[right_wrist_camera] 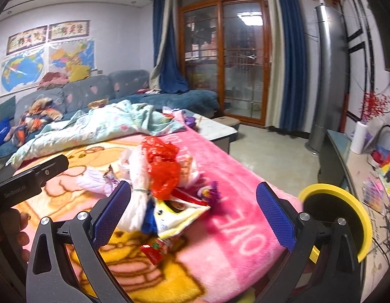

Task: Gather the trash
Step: 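Grasp the white mesh fruit net with the left gripper while the right gripper grasps the red plastic bag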

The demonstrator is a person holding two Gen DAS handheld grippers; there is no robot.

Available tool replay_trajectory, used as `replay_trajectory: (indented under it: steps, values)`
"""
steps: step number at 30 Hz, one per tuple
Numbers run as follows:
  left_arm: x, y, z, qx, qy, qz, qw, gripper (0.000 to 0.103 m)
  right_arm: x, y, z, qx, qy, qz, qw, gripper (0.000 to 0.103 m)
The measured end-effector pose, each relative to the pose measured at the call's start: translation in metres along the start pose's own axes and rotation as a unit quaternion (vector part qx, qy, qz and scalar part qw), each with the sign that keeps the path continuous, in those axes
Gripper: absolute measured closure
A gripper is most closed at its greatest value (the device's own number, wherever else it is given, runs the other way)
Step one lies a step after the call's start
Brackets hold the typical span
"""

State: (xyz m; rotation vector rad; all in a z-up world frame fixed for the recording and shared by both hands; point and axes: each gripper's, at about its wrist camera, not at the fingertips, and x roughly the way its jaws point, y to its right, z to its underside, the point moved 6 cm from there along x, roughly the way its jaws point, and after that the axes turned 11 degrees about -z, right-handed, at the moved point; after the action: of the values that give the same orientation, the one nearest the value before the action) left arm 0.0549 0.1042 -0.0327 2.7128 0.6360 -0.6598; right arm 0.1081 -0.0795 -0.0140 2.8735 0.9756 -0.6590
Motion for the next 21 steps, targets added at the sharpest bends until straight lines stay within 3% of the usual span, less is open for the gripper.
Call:
replay_trajectory:
  steps: [12, 21]
  values:
    - [0.060, -0.048, -0.005, -0.038, -0.067, -0.036, 0.9964, 0.011, 0.058, -0.006, -0.018, -0.004, -0.036, -0.043, 0.998, 0.007]
    - [0.117, -0.066, 0.004, -0.084, -0.145, -0.013, 0.9858, 0.011, 0.107, -0.008, -0.010, -0.001, -0.094, -0.059, 0.994, 0.027]
